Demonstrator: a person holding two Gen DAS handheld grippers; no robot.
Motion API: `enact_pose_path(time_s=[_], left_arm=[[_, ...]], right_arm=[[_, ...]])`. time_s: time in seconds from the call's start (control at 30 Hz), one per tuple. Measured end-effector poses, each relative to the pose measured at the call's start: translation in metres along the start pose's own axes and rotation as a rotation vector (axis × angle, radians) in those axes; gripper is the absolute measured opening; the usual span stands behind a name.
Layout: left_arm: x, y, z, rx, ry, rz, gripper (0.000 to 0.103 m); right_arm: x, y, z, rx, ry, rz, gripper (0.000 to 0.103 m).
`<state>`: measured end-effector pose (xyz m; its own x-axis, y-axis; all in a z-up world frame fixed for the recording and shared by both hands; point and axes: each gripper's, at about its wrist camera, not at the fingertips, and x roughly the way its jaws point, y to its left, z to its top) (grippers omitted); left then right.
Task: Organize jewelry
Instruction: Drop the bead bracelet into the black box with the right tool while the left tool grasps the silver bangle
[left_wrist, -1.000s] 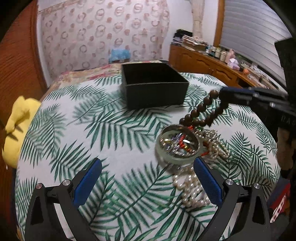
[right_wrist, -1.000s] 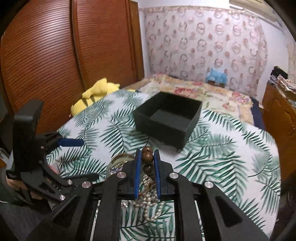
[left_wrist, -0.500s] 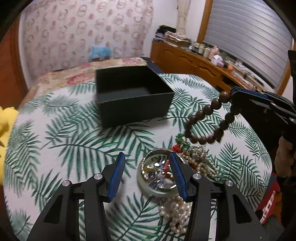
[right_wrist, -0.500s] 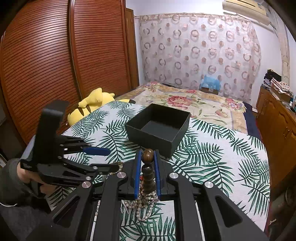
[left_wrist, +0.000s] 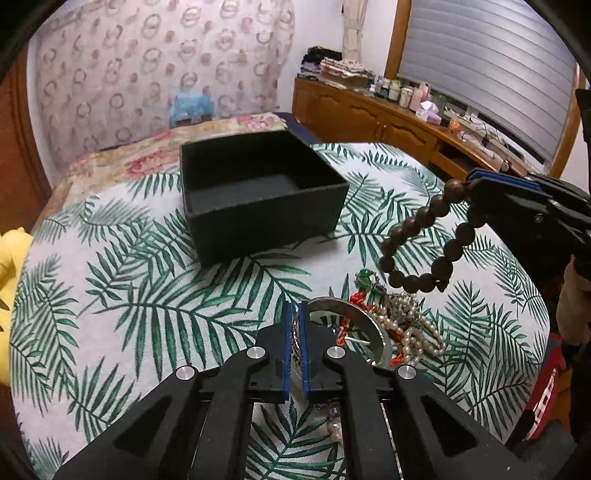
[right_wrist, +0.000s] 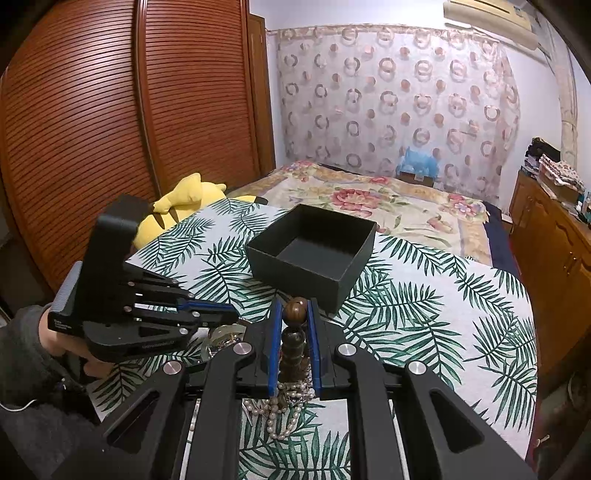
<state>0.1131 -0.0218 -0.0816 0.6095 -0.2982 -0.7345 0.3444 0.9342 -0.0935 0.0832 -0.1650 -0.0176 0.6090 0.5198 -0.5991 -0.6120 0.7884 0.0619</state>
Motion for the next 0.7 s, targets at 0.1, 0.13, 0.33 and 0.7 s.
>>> enact_pose_path(time_s=[0.1,0.13,0.33,0.7], left_arm=[[-0.008,0.001,0.002,-0.006,-0.031,0.012,0.002],[-0.011,0.001,0.002,-0.008,-0.040,0.014,0.003],[-0.026,0.006,0.008,-0.027,-0.096,0.028,0.002],[-0.044,0.012,0.034,-0.026,-0.166,0.074,0.002]], right_arm=[[0.000,0.003,0.002,-0.002,-0.005,-0.002,0.015],[-0.001,0.003,0.003,-0.003,-0.008,-0.002,0.015],[0.000,-0.001,0.012,-0.004,-0.017,-0.006,0.015],[0.015,-0.012,0.052,-0.027,-0.032,-0.023,0.015]])
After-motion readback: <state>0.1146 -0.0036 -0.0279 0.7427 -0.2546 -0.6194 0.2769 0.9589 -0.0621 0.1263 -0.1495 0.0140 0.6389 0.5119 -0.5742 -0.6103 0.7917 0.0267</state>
